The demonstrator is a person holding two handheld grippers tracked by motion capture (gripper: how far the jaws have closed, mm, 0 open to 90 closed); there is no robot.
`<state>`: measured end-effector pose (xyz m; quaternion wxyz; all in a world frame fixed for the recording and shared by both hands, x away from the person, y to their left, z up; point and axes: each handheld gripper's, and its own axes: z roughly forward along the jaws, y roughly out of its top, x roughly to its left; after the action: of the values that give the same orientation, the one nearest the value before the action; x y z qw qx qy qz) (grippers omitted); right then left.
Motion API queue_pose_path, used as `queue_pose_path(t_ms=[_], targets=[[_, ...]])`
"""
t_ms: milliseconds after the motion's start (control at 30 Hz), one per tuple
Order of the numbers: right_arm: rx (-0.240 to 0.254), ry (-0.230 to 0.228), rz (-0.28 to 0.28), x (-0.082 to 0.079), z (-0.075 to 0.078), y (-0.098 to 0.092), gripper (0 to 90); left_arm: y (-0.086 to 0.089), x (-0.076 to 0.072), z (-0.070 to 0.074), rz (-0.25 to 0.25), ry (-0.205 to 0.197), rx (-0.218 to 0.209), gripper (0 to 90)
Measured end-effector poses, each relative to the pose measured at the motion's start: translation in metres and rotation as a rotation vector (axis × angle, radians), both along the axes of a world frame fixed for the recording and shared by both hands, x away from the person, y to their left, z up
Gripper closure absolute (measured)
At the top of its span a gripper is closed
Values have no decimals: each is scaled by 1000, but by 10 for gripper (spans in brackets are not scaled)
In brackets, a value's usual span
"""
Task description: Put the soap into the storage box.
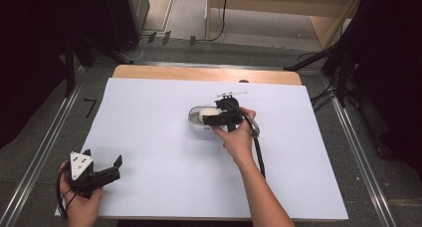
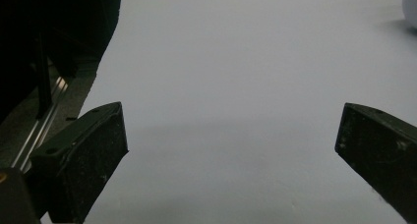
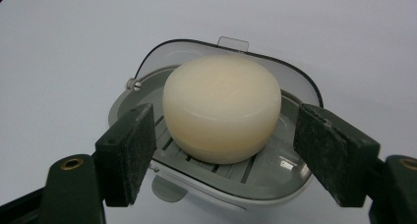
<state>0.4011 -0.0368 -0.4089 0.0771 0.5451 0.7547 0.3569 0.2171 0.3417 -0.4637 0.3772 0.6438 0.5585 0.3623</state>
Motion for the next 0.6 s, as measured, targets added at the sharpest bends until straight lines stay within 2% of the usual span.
queue_pose_path(t_ms=[600], targets=[[3, -28, 2, -17, 3, -20, 247, 0, 0, 0, -1, -1, 3, 0]])
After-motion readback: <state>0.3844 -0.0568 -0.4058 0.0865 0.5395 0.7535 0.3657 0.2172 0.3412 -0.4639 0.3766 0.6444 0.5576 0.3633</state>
